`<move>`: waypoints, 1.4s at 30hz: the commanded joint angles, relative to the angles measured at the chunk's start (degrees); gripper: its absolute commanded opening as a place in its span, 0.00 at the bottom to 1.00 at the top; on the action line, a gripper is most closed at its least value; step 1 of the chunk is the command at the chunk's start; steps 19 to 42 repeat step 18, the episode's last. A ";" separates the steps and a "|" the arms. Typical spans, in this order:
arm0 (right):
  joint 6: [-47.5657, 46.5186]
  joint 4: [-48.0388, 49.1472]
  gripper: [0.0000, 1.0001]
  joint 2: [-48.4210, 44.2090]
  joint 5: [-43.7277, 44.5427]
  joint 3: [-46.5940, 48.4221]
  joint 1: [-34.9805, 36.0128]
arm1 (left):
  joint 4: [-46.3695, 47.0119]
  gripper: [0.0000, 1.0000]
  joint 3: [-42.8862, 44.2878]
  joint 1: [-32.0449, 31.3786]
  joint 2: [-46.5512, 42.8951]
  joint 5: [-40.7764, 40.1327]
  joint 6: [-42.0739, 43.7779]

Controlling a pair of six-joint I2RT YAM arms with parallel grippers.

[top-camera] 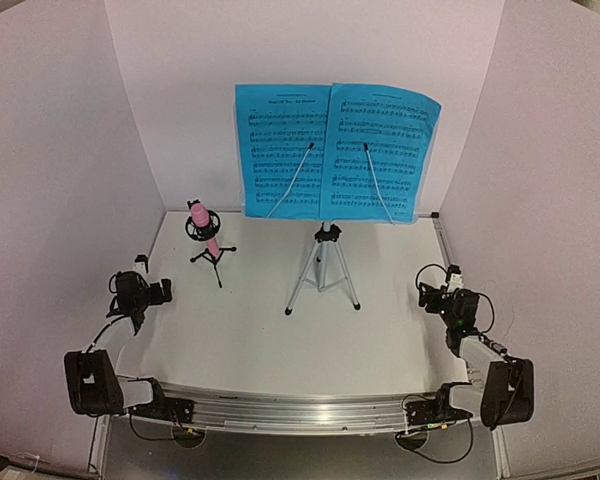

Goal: Set up the instrument practice props

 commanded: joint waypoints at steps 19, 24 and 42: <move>-3.64 13.60 0.82 -1.38 2.24 -9.79 -0.50 | 25.60 1.00 -8.93 0.27 4.04 2.76 -7.33; -3.64 13.60 0.82 -1.38 2.24 -9.79 -0.50 | 25.60 1.00 -8.93 0.27 4.04 2.76 -7.33; -3.64 13.60 0.82 -1.38 2.24 -9.79 -0.50 | 25.60 1.00 -8.93 0.27 4.04 2.76 -7.33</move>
